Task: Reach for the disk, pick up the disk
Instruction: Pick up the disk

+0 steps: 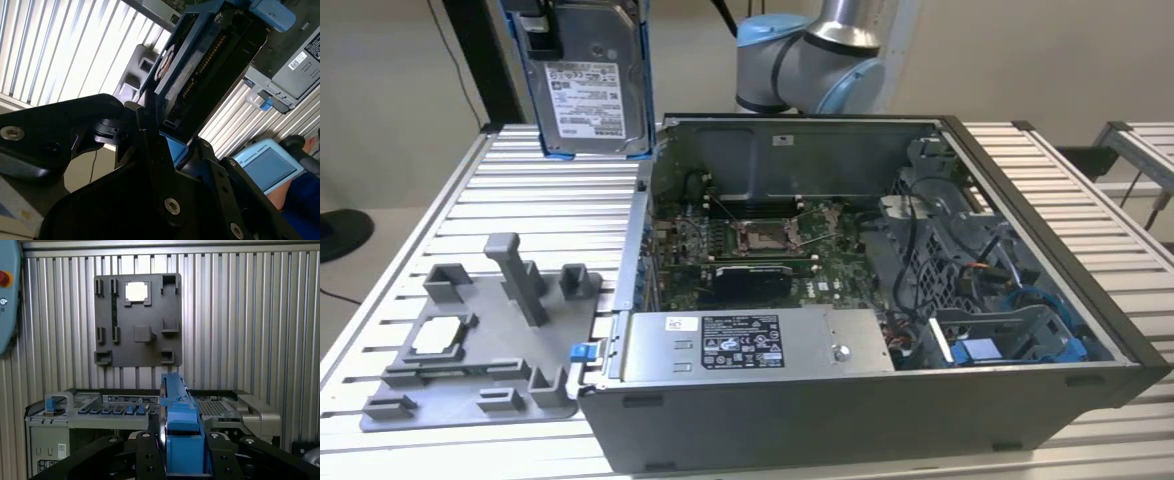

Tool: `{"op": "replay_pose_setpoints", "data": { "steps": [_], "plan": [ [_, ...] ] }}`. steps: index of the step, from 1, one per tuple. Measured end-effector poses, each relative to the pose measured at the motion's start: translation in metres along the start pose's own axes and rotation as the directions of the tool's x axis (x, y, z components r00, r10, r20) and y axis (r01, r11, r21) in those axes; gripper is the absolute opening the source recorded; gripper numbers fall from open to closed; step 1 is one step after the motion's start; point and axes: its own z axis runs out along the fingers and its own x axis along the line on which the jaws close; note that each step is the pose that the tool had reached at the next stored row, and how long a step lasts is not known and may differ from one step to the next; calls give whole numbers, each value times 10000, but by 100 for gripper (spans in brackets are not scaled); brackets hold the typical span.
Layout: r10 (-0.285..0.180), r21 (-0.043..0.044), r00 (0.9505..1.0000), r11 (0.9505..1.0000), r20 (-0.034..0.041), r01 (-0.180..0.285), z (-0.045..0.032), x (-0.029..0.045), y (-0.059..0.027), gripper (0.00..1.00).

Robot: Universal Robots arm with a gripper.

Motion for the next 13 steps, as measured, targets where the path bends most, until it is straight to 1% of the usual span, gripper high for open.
{"op": "replay_pose_setpoints", "data": {
  "steps": [13],
  "plan": [
    [-25, -38, 10000, 10000, -1, 25, -2, -6, -239, 0]
  ]
}}
